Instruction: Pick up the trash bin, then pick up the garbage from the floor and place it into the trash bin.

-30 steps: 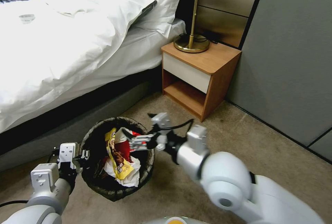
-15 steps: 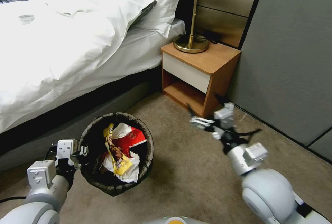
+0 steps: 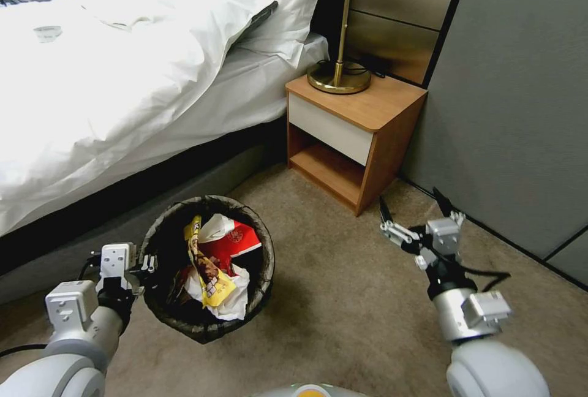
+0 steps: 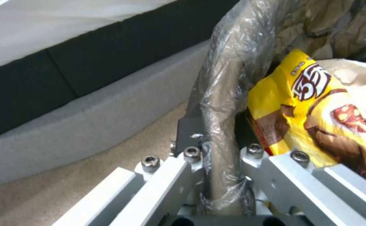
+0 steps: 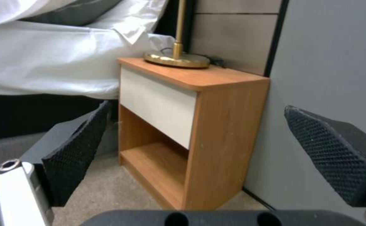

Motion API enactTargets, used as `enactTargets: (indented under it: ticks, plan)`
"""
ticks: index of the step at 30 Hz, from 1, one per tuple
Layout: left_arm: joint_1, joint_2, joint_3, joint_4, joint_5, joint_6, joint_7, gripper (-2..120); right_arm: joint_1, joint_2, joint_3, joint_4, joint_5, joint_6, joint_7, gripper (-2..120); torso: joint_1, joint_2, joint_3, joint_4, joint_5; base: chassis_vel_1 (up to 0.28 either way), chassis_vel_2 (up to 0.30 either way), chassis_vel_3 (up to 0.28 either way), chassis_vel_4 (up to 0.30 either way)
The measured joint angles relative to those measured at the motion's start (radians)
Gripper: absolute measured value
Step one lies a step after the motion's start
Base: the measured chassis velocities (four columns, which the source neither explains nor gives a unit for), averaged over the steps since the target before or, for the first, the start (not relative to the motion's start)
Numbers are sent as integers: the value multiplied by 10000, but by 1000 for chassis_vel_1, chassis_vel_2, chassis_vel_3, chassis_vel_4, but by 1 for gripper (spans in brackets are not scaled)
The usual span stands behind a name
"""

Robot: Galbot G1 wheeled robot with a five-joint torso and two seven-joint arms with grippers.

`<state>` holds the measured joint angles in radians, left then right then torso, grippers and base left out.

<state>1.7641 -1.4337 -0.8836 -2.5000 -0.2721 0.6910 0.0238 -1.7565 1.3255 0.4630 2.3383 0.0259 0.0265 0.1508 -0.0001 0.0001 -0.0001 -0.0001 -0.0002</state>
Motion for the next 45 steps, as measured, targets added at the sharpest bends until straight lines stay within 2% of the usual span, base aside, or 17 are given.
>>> enactTargets:
  ticks: [7,45]
  plan:
    - [-28,-224,107,0,400,-1,88,1,-448,222,20,-1,-62,393,0,100,0,0,0,1,1,0,0,0,0]
    - [13,-388,134,0,427,31,81,1,-396,308,-122,-224,83,162,206,100,0,0,1,1,2,56,54,51,59]
